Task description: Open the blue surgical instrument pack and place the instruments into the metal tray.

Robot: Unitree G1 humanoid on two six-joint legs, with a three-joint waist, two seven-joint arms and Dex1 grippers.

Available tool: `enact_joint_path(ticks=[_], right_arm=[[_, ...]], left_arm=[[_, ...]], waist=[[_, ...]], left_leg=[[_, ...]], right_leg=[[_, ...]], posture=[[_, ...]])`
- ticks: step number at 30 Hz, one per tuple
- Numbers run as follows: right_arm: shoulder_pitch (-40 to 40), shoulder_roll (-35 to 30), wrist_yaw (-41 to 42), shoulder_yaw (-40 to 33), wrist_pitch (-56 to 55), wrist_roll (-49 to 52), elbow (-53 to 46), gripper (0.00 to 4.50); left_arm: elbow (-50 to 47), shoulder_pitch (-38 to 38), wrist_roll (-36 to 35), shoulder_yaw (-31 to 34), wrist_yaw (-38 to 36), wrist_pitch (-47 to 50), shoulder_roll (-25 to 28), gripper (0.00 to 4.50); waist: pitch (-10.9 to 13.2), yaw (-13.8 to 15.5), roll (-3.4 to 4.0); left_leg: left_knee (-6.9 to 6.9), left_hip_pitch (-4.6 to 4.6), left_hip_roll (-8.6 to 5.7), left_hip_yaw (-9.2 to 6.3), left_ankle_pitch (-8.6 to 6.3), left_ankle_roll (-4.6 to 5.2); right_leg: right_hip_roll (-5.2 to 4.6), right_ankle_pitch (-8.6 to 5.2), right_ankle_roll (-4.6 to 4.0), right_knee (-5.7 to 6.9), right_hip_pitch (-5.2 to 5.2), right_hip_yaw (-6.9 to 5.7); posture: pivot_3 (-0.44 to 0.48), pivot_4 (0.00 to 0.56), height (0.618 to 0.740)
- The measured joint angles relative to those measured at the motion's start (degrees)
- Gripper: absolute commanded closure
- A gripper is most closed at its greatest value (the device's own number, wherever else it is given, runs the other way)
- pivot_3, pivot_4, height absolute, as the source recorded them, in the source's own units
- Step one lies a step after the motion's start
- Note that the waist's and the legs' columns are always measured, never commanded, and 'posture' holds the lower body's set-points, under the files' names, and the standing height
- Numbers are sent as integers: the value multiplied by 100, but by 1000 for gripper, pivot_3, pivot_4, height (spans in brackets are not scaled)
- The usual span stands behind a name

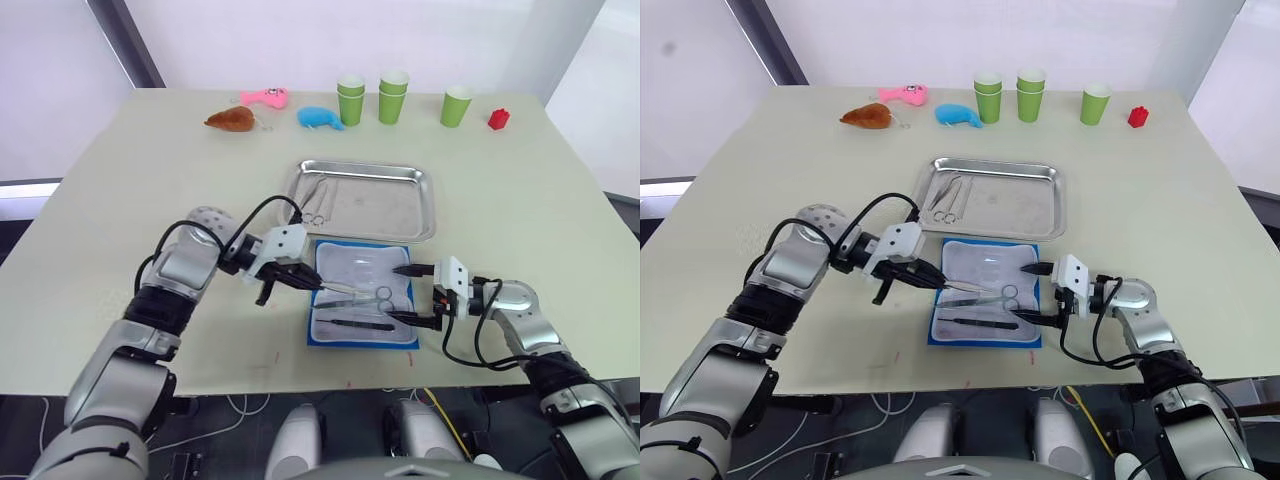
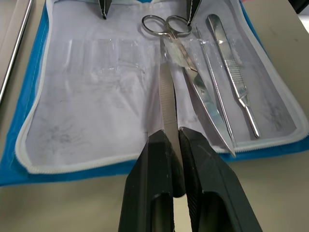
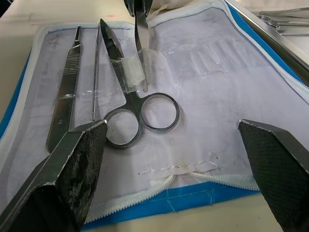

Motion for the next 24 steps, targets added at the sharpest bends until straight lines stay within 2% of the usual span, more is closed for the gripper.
enact_joint_path(ticks=[14, 21, 24], right_arm=[[-71, 35, 25, 0, -8, -25, 90, 0], [-74, 46, 27, 0, -8, -27, 105, 0], [-74, 45, 23, 0, -8, -28, 105, 0]], left_arm=[[69, -195, -140, 17, -68, -171, 575, 4432], [123, -530, -420, -21, -71, -323, 934, 4432], [195, -606, -494, 28, -73, -263, 900, 4432]], waist=[[2, -1, 3], [3, -2, 4], [3, 1, 3]], left_leg=[[1, 0, 6, 6, 0, 0], [1, 0, 7, 11, 0, 0], [1, 0, 8, 11, 0, 0]], right_leg=[[7, 1, -2, 9, -8, 6], [9, 1, -2, 10, -11, 11], [10, 1, -1, 11, -11, 11]], posture=[[0, 150, 739], [0, 150, 739], [0, 150, 739]])
